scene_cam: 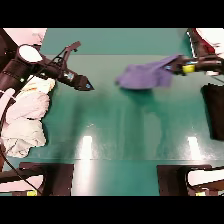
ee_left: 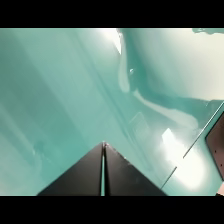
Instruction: Fold the shirts.
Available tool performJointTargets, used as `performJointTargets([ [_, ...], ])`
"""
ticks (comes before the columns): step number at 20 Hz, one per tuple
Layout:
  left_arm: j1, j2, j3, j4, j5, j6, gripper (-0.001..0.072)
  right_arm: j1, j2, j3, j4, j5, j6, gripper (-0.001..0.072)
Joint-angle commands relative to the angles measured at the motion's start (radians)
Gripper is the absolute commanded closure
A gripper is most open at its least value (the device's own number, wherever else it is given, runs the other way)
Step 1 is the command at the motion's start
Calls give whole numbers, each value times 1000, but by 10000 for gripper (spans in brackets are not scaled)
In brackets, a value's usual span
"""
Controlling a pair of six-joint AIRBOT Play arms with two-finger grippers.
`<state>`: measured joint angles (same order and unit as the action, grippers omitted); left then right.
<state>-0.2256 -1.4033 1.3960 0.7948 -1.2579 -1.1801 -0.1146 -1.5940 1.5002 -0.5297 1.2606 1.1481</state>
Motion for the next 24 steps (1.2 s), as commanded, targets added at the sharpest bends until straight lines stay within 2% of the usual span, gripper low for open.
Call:
performJointTargets([
  [1, -100, 1, 1, -10, 108, -2, 680, -263, 108, -58, -3, -141, -1, 697],
  [5, -190, 1, 1, -10, 160, -2, 679, -461, 74, 7, -76, -161, 0, 697],
  [8, -218, 1, 1, -11, 162, -3, 679, -543, 14, 96, -73, -148, 0, 697],
  [13, -218, 1, 1, -10, 175, -28, 679, -573, -42, 259, -81, -37, 14, 698],
  [17, -218, 1, 1, -9, 176, -24, 679, -574, -4, 346, -197, 94, 39, 698],
  [24, -218, 1, 1, 23, 175, -24, 679, -683, 106, 355, -236, 217, 86, 697],
])
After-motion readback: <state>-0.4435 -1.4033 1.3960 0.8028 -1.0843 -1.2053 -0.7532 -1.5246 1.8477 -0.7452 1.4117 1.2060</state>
